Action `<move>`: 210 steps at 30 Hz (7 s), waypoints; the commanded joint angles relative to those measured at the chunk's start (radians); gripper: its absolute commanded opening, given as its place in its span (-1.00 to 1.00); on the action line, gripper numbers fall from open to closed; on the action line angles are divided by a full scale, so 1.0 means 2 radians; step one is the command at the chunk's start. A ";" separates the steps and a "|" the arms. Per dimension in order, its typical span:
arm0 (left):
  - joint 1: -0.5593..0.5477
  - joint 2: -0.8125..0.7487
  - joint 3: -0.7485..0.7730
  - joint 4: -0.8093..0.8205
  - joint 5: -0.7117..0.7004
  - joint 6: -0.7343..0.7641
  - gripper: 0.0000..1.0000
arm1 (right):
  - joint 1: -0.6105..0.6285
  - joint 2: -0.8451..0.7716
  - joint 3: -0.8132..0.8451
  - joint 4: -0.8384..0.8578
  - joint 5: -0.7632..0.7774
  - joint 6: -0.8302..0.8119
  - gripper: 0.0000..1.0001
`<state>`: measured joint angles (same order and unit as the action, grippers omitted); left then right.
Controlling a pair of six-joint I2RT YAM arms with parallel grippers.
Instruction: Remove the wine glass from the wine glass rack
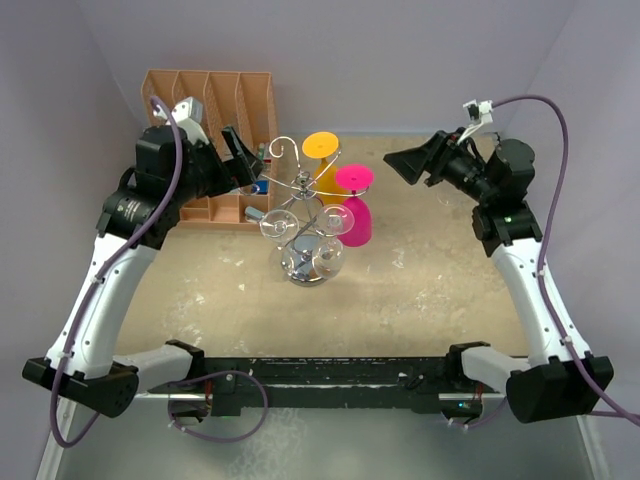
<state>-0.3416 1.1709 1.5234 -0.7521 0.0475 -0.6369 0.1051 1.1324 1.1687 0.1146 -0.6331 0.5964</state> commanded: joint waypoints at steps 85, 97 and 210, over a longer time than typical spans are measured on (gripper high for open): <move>-0.157 0.348 0.428 -0.084 -0.060 0.195 0.96 | 0.037 -0.025 0.163 -0.124 0.126 -0.147 0.89; -0.156 0.346 0.421 -0.079 -0.065 0.187 0.97 | 0.037 -0.028 0.158 -0.116 0.124 -0.142 0.89; -0.164 0.330 0.397 -0.038 0.007 0.264 -0.08 | 0.036 -0.039 0.158 -0.102 0.129 -0.129 0.89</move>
<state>-0.6628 1.8919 2.3161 -0.8761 0.0483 -0.1513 0.1764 1.0603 1.4658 -0.1516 -0.3756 0.3298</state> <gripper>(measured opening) 0.714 0.947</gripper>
